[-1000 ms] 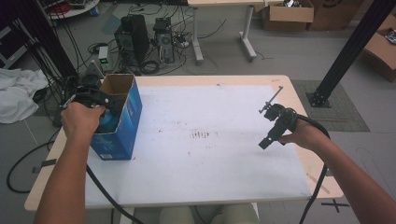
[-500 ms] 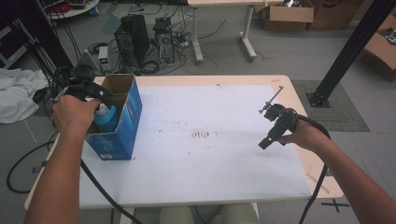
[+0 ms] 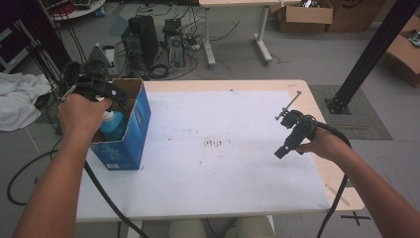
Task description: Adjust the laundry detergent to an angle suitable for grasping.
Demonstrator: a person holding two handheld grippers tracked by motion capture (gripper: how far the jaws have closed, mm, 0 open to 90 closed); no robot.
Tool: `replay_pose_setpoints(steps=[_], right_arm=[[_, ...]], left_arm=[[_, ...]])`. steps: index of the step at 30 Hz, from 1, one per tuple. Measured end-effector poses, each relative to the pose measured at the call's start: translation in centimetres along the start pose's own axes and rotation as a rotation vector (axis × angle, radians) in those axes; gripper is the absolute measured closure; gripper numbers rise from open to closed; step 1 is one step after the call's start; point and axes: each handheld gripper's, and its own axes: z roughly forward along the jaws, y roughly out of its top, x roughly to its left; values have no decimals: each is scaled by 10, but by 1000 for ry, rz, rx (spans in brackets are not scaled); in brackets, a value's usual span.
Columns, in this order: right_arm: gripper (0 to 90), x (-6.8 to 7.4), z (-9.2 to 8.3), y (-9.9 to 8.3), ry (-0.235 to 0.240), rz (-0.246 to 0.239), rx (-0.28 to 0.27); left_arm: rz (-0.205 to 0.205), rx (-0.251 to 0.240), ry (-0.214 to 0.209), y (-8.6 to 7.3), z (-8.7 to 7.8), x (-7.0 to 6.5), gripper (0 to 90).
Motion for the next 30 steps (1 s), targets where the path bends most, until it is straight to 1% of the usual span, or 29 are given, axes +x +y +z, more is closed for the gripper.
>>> replay_pose_setpoints(steps=[2,4,5,6,8,15,16,18,21,23,25,26,28,30], right_arm=[[193,0,0,0,1,-1,-2],[193,1,-1,0,0,5,2],[193,1,-1,1,0,3,-1],[193,1,-1,1,0,3,-1],[193,1,-2,1,-2,-2,-3],[193,2,-5,0,-3,8,-4],[193,2,-6,-1,-4,2,-7],[193,2,-7,-1,-7,0,-5],[193,2,-8,0,-8,2,-7],[193,3,-10,1,-8,-5,-7],[193,3,-11,1,-8,3,-8],[193,2,-11,0,-10,-3,-11],[193,3,-12,0,-10,3,-8],[193,2,-12,0,-12,1,-13]], left_arm=[[16,-1,-5,1,-2,-4,220],[24,-5,-10,1,-5,-9,219],[36,-9,-12,2,-8,-13,219],[36,-9,-12,2,-8,-13,219],[53,-9,-17,3,-11,-19,220],[82,-33,-39,4,-19,-38,220],[95,-34,-43,4,-20,-41,219],[108,-48,-55,5,-22,-51,220],[131,-55,-66,7,-24,-61,219],[158,-51,-74,9,-25,-68,219],[175,-49,-79,10,-24,-75,219],[186,-47,-83,10,-24,-78,220],[197,-45,-88,11,-23,-84,220],[217,-41,-95,12,-22,-90,220]])
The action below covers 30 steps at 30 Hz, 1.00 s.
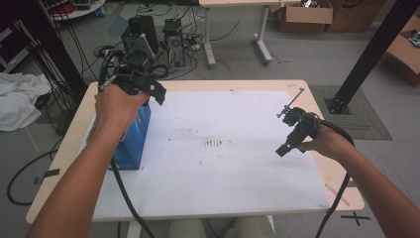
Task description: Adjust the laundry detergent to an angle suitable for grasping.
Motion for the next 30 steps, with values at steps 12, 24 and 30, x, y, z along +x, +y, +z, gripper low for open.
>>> replay_pose_setpoints(steps=[12,24,30], right_arm=[[192,2,-2,0,0,5,-4],[192,-1,-7,-4,-3,12,-16],[192,-3,-6,-3,0,11,-21]], left_arm=[[89,5,-55,12,17,-40,223],[166,23,-75,21,39,-77,227],[174,32,-93,21,48,-83,227]])
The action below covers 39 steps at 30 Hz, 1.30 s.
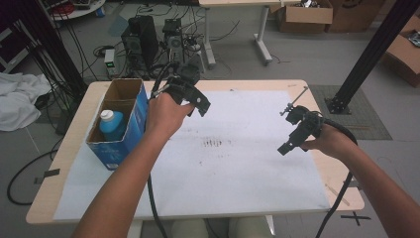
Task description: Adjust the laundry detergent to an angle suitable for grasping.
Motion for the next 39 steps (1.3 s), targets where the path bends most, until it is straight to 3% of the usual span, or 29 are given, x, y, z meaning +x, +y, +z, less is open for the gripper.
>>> replay_pose_setpoints(steps=[10,23,39], right_arm=[[192,2,-1,3,0,-12,5],[192,1,0,5,1,-7,9],[192,2,1,5,-4,-13,11]], left_arm=[[1,-12,-4,-1,3,-3,228],[18,22,-25,3,21,-9,228],[19,29,-31,3,26,-10,231]])
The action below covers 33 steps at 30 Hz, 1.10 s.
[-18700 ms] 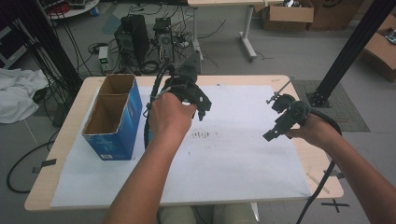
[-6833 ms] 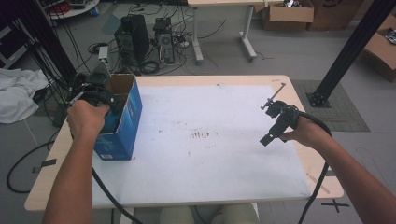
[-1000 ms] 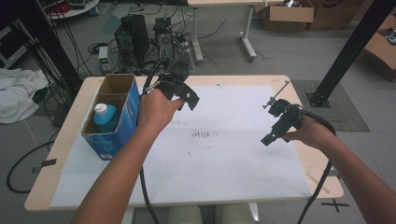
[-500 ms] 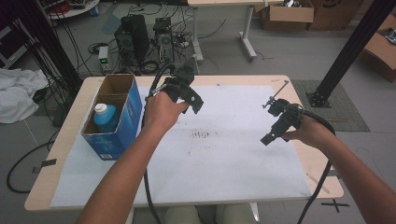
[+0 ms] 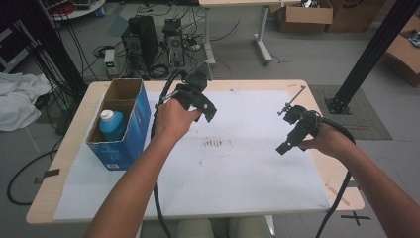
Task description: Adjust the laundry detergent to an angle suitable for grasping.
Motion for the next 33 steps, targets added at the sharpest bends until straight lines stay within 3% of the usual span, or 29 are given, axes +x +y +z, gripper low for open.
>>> replay_pose_setpoints(steps=[22,33], right_arm=[[191,-1,-1,-2,-1,-1,-9],[192,4,-2,-2,0,-8,-7]], left_arm=[[0,3,0,0,2,0,232],[-18,8,-3,-8,6,2,233]])
